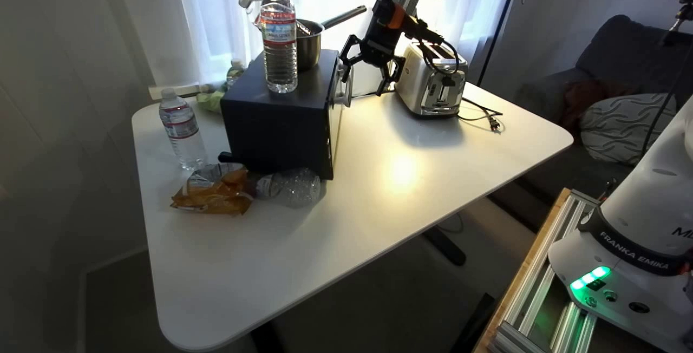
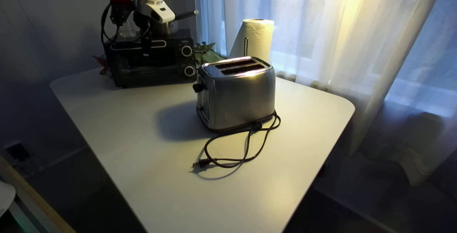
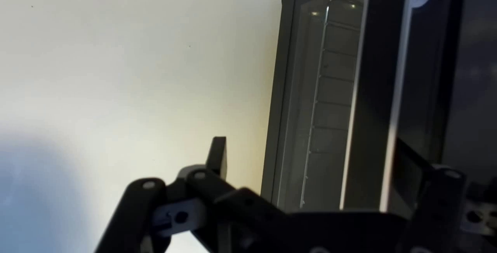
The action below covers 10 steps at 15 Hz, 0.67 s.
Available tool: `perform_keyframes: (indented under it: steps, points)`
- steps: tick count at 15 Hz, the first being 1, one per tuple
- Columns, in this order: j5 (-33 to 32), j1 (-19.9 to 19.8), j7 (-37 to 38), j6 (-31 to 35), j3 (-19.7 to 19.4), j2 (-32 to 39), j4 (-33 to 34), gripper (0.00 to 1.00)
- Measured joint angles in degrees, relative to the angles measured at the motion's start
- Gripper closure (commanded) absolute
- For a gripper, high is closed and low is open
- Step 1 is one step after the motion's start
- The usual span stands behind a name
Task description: Open the microwave door
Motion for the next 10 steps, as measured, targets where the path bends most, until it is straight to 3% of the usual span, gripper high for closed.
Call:
perform_keyframes:
  steps: [10]
  points:
    - [-1.0, -3.8, -3.8, -5.9, -2.3, 2.4, 1.2, 0.0]
